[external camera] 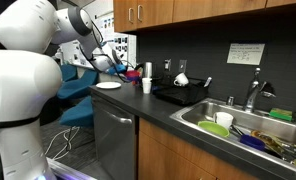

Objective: Put the pink and blue bowls on the dish rack

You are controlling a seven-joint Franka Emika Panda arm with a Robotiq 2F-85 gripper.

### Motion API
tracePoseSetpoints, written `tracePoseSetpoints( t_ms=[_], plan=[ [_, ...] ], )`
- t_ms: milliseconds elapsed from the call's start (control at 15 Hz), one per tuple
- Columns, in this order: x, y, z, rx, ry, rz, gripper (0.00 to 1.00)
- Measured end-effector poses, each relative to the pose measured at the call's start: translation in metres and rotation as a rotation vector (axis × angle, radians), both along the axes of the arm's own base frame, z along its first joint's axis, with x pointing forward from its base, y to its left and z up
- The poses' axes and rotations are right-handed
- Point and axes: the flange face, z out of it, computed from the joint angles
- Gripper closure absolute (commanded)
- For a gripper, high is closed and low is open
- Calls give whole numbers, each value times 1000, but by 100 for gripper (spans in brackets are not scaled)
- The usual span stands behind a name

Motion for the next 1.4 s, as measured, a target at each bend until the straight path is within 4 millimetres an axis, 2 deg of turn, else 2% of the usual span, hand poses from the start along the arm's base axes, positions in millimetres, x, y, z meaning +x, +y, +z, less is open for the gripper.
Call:
tracePoseSetpoints(
  t_ms=[267, 533, 867, 1400],
  plan=[
    [-11, 5, 15, -27, -10, 16, 97],
    [-21, 0, 26, -42, -7, 9, 97],
    [-26, -19, 42, -73, -32, -35, 97],
    [-32, -53, 88, -73, -128, -164, 97]
  ],
)
